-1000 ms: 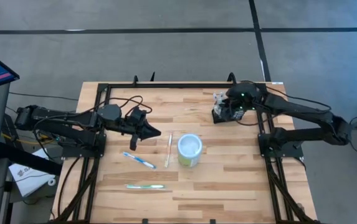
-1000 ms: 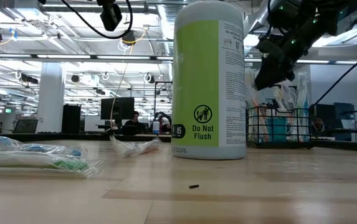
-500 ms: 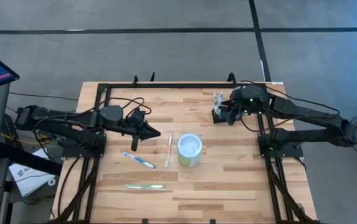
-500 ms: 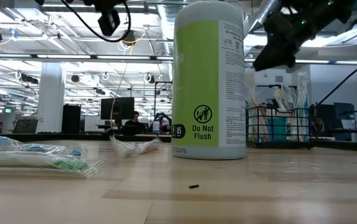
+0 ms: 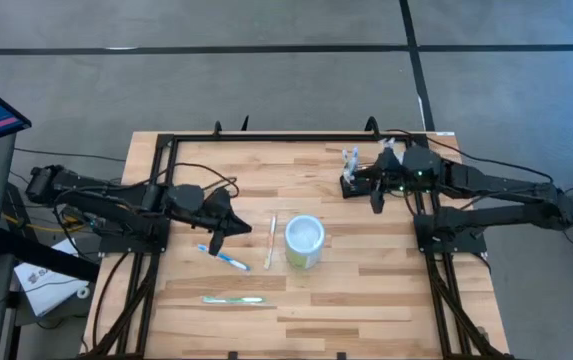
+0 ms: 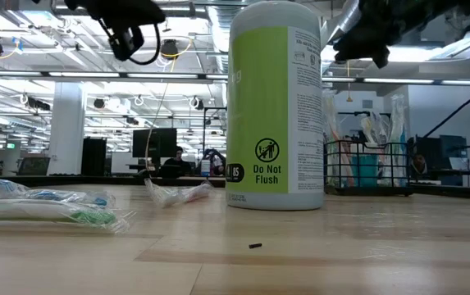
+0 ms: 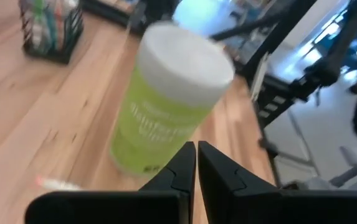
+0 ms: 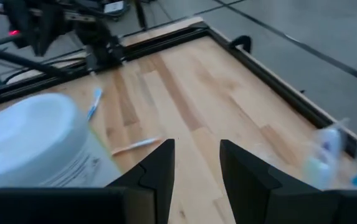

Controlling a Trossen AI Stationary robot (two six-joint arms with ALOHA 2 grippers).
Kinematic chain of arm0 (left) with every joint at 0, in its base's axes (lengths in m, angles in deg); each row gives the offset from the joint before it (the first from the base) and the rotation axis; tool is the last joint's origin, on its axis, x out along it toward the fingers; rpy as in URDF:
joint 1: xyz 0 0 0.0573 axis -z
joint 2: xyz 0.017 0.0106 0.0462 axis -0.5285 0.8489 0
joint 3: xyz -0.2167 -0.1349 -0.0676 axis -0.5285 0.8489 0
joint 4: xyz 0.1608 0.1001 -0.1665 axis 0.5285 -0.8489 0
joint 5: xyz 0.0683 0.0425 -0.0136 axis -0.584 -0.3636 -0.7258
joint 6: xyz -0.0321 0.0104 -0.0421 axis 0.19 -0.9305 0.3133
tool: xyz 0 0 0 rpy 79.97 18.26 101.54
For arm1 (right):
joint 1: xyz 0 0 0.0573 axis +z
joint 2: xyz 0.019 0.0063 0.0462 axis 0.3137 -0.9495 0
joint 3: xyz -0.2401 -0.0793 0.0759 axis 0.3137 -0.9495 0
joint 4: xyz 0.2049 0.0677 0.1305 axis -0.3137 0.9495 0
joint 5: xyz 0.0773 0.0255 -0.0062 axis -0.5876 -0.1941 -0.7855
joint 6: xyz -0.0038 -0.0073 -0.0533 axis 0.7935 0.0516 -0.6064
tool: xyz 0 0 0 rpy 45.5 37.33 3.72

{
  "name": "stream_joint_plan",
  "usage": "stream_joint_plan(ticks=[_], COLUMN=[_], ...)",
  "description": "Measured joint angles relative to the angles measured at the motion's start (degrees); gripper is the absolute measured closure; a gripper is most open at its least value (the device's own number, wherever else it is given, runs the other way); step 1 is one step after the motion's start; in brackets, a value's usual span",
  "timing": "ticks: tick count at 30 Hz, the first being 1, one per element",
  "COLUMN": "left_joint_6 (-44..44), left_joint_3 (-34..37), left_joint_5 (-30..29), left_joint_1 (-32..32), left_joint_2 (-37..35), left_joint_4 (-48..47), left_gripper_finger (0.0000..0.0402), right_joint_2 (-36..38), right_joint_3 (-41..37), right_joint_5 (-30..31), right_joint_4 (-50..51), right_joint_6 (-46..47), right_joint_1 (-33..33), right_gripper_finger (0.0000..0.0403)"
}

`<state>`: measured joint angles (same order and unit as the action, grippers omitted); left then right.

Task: Pick & Place toothbrushing station
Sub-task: Put the blue toothbrush into the wire organizer

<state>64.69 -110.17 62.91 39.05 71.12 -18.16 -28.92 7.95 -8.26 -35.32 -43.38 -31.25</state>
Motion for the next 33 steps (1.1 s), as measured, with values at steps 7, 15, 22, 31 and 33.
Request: stream_joint_plan(ticks=[7, 15, 22, 31, 33], left_joint_6=[5.4, 16.4, 25.2, 34.1, 34.3], left_joint_3=[2.1, 9.3, 12.4, 13.8, 13.8], left_joint_5=[-7.3, -14.7, -21.9, -22.4, -21.4], left_joint_1=[6.9, 13.6, 19.3, 20.8, 20.8], left_joint_2=[0.0, 0.0, 0.0, 0.0, 0.0], left_joint_4=[-4.2, -3.9, -3.7, -12.1, -15.2], left_gripper_finger=[0.039, 0.039, 0.039, 0.039, 0.039], right_joint_2=[-0.7, -0.9, -3.2, -7.6, -8.4], right_joint_3=[2.0, 3.5, 3.5, 3.5, 3.5], right_joint_5=[2.4, 4.7, 7.5, 11.0, 11.0], right_joint_4=[0.5, 0.8, 2.6, 4.3, 4.2], right_joint_6=[0.1, 0.4, 1.5, 3.0, 3.0], right_joint_1=[6.8, 15.2, 21.4, 26.6, 27.4], right_gripper_finger=[0.0285, 0.0285, 0.0285, 0.0285, 0.0285])
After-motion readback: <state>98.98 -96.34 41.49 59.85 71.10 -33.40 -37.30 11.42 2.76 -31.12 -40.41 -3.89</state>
